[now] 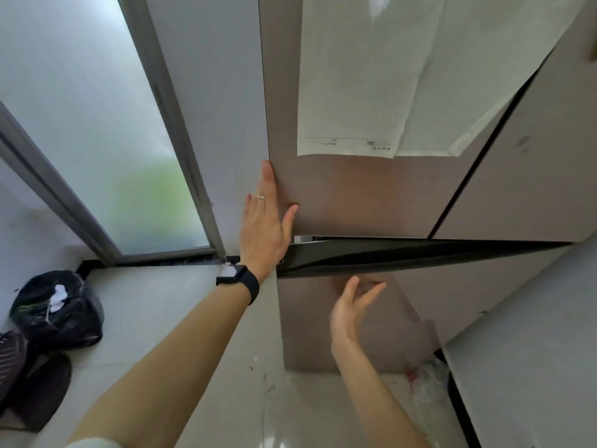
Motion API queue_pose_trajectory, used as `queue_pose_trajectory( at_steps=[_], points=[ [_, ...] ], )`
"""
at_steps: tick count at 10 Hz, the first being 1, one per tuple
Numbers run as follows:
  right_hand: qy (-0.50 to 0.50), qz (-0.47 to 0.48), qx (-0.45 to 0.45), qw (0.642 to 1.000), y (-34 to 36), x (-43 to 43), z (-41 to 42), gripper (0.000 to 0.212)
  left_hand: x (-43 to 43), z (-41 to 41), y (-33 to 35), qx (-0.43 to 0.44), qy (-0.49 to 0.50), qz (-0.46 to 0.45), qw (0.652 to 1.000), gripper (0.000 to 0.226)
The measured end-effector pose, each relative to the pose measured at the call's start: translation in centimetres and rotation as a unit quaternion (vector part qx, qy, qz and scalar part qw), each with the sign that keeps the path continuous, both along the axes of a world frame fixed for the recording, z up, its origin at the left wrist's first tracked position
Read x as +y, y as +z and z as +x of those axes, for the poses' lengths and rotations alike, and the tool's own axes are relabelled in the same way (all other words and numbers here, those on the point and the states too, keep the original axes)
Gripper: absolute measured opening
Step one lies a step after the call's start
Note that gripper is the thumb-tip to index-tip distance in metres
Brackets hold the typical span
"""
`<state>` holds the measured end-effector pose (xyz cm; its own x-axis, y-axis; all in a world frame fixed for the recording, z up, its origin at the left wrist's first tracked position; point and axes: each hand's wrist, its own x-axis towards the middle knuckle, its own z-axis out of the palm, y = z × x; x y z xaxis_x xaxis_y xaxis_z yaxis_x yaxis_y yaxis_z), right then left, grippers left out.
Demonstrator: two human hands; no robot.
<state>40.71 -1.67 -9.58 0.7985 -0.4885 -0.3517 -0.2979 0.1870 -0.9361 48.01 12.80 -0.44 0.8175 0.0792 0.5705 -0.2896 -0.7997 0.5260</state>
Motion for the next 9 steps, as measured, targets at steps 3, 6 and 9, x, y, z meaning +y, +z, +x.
queue_pose_trajectory(
  at_steps=[3, 6, 9],
  points=[
    [-0.010, -0.003, 0.015, 1.000, -0.1, 1.0, 2.9, 0.075, 0.2, 0.6, -0.3, 0.007, 0.022, 0.047, 0.999, 0.094],
    [0.049, 0.014, 0.046, 0.998, -0.1, 0.8, 6.2, 0.085, 0.1, 0.4, -0.3, 0.008, 0.029, 0.059, 0.998, 0.097],
    [0.223, -0.115, 0.091, 0.964, 0.6, -4.0, 3.5, 0.095, -1.8, -1.0, 0.4, 0.029, 0.075, 0.020, 0.997, 0.091]
  ],
)
